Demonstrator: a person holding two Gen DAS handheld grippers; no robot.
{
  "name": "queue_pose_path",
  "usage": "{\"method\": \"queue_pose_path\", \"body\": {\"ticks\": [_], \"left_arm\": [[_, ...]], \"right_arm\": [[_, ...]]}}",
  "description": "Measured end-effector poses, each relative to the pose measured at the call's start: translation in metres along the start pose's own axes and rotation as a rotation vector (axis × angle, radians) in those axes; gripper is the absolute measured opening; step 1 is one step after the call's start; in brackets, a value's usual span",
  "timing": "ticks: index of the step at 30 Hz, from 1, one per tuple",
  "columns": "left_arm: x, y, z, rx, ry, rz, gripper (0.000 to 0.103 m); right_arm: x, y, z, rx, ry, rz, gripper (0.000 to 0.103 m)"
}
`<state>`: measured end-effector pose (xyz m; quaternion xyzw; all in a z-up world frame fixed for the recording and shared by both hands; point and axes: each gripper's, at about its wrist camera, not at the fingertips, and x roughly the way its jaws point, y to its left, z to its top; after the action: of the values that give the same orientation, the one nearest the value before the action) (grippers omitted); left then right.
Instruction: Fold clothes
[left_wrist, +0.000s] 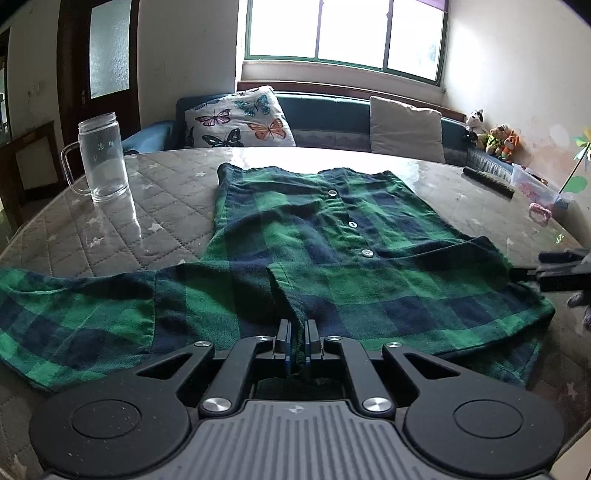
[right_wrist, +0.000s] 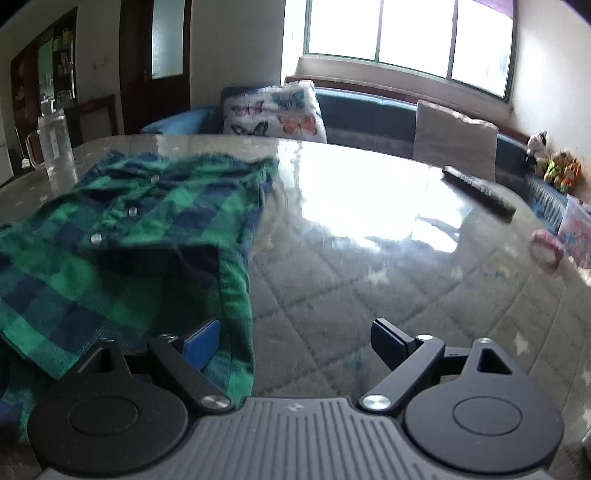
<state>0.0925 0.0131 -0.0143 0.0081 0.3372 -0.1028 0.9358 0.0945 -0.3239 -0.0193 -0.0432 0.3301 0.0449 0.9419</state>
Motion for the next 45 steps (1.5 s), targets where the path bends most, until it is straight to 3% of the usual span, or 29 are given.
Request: {"method": "queue_pose_path", "body": {"ticks": [11, 20, 25, 37, 40, 42, 45], "left_arm": [[-0.025, 0.012, 0.008, -0.021, -0.067, 0.009, 0.007], [-0.002, 0.015, 0.012, 0.008, -0.048, 0.056, 0.008], [0.006, 0.018, 0.013, 0.012, -0.047, 0.078, 0.010], [0.014, 0.022, 0.006, 0.013, -0.015, 0.098, 0.013], [0.013, 0.020, 0.005, 0.017, -0.013, 0.114, 0.017], [0.008, 0.020, 0.006, 0.011, -0.026, 0.126, 0.034], [0.002, 0.018, 0.007, 0.008, -0.045, 0.149, 0.039]], "right_arm": [[0.010, 0.019, 0.029, -0.010, -0.058, 0.054, 0.090], [0.036, 0.012, 0.029, 0.013, 0.010, 0.055, 0.090], [0.028, -0.003, 0.031, 0.014, 0.023, 0.068, 0.091], [-0.028, 0.013, -0.028, -0.131, 0.023, 0.042, 0.091], [-0.030, 0.018, -0.017, -0.163, -0.015, 0.031, 0.091], [-0.025, 0.020, -0.003, -0.154, -0.040, 0.021, 0.092], [-0.007, 0.023, 0.016, -0.126, -0.053, -0.021, 0.093]]}}
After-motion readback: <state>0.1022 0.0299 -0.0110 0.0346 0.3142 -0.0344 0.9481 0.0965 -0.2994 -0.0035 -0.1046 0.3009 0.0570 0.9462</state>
